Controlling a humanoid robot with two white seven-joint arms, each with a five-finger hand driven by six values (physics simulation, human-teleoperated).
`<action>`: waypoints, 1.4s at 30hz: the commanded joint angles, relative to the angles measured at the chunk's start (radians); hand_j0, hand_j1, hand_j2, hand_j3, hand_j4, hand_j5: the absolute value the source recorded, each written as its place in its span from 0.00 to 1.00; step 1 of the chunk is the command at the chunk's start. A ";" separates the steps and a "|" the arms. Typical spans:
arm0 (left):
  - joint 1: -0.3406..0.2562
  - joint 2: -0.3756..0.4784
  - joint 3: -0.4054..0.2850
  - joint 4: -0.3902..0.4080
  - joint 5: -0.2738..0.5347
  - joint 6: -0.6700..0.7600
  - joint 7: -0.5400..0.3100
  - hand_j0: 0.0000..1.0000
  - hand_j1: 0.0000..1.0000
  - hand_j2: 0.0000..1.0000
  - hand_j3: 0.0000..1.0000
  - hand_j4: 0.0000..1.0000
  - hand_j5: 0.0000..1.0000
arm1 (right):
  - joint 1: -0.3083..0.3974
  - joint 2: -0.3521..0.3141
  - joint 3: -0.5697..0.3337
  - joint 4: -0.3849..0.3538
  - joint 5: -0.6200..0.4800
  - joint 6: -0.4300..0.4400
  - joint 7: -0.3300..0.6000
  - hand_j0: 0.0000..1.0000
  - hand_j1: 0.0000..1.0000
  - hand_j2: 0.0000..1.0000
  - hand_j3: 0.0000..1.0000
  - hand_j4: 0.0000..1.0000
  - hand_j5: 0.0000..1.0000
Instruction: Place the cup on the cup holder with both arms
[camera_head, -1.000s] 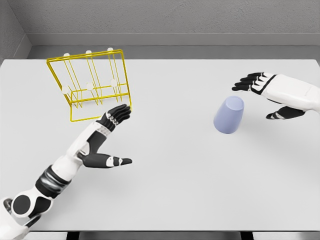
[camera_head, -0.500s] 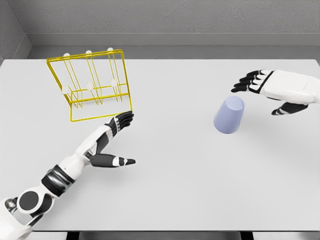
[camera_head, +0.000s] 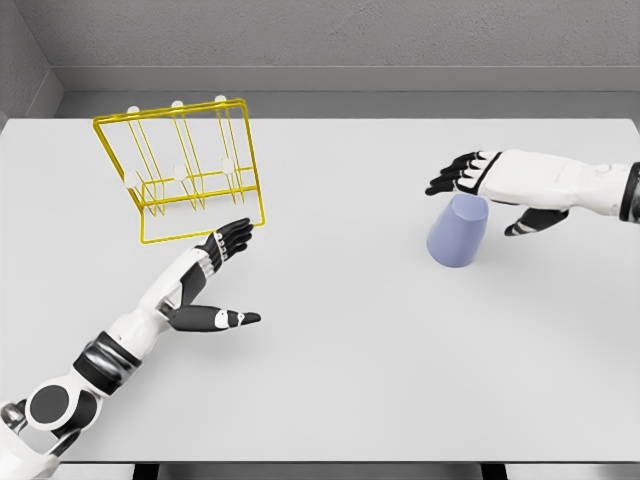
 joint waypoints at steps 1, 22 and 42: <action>0.003 0.000 0.000 -0.002 0.002 0.000 0.001 1.00 1.00 1.00 1.00 1.00 1.00 | 0.000 0.005 0.023 0.026 0.004 0.002 0.018 1.00 1.00 1.00 1.00 1.00 1.00; 0.041 -0.028 0.023 -0.010 0.003 0.000 0.004 1.00 1.00 1.00 1.00 1.00 1.00 | -0.026 0.052 0.035 0.135 -0.002 0.002 -0.002 1.00 1.00 1.00 1.00 1.00 1.00; 0.071 -0.034 0.052 -0.010 0.003 0.015 0.005 1.00 1.00 1.00 1.00 1.00 1.00 | -0.006 0.074 0.049 0.135 -0.023 0.002 -0.028 1.00 1.00 1.00 1.00 1.00 1.00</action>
